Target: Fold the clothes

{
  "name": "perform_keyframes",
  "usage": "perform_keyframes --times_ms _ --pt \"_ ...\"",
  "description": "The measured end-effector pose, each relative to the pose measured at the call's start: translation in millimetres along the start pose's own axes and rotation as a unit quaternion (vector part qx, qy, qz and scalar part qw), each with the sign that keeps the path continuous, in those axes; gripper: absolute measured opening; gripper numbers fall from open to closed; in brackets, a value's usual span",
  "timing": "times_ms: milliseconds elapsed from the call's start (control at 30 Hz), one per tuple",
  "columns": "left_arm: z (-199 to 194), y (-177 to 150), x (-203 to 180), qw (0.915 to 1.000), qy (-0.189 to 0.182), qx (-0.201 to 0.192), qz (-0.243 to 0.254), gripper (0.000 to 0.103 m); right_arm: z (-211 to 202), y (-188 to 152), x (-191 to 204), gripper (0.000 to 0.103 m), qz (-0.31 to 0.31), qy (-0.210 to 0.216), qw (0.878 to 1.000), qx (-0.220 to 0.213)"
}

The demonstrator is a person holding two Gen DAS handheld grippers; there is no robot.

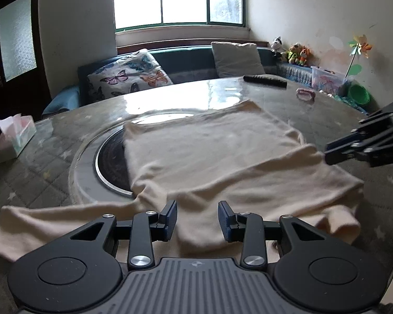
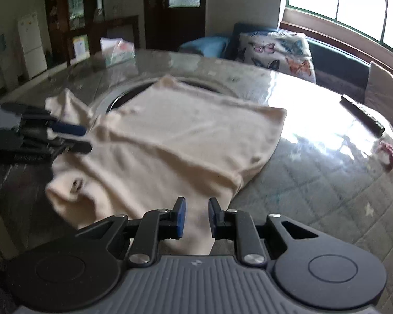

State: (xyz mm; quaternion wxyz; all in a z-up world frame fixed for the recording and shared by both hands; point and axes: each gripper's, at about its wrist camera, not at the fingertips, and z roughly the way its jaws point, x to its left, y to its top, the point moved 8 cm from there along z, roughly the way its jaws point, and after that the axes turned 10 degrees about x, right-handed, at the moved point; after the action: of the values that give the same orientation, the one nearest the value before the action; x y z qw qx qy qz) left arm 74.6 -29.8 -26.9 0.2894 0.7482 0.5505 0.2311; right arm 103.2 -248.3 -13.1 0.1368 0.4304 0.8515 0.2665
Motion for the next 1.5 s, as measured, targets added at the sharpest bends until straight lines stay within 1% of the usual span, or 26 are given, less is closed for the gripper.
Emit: perform_keyframes --times_ms 200,300,467,567,667,767,900,1000,1067,1133,1167,1200,1233,1300,1400,1500 --pt "18 8 -5 0.9999 -0.006 0.009 0.007 0.037 25 15 -15 0.017 0.027 0.000 1.000 0.001" --pt "27 8 1 0.9998 -0.005 0.017 0.000 0.036 33 16 -22 0.013 0.043 0.001 0.999 0.004" --pt "25 12 5 0.9999 -0.005 0.011 -0.006 0.036 29 22 -21 0.013 0.040 -0.009 0.999 -0.001" --pt "28 9 7 0.9999 -0.001 0.014 -0.009 0.036 32 27 -16 0.013 0.038 -0.004 0.999 -0.006" --pt "23 7 11 0.9999 0.002 0.010 -0.013 0.037 42 29 -15 0.013 0.043 -0.002 0.999 0.000" --pt "17 4 20 0.9997 0.007 0.007 -0.021 0.037 41 32 -11 0.014 0.041 -0.008 0.999 -0.004" --pt "9 -3 36 0.9991 0.018 0.005 -0.037 0.037 35 39 9 0.014 0.018 0.002 1.000 -0.016" --pt "2 -10 42 0.9987 0.024 0.003 -0.044 0.043 38 41 29 0.015 -0.003 0.015 1.000 -0.015" --pt "-4 -13 46 0.9984 0.030 0.000 -0.048 0.043 42 41 41 0.016 -0.015 0.022 1.000 -0.013" --pt "-9 -16 53 0.9977 0.036 -0.002 -0.058 0.048 44 40 53 0.020 -0.028 0.027 0.999 -0.011" --pt "-11 -18 57 0.9970 0.040 -0.003 -0.066 0.048 45 40 58 0.023 -0.035 0.027 0.999 -0.011" --pt "-13 -20 62 0.9964 0.044 -0.002 -0.072 0.048 46 39 64 0.023 -0.044 0.027 0.999 -0.011" --pt "-15 -22 67 0.9956 0.050 -0.002 -0.080 0.049 47 39 69 0.024 -0.052 0.027 0.998 -0.012" --pt "-18 -25 77 0.9938 0.060 -0.001 -0.094 0.051 48 38 79 0.028 -0.063 0.032 0.997 -0.011" --pt "-24 -29 96 0.9896 0.072 -0.001 -0.124 0.054 52 36 93 0.030 -0.072 0.042 0.997 -0.007" --pt "-29 -32 114 0.9851 0.088 -0.003 -0.148 0.055 53 36 106 0.033 -0.088 0.042 0.995 -0.012"
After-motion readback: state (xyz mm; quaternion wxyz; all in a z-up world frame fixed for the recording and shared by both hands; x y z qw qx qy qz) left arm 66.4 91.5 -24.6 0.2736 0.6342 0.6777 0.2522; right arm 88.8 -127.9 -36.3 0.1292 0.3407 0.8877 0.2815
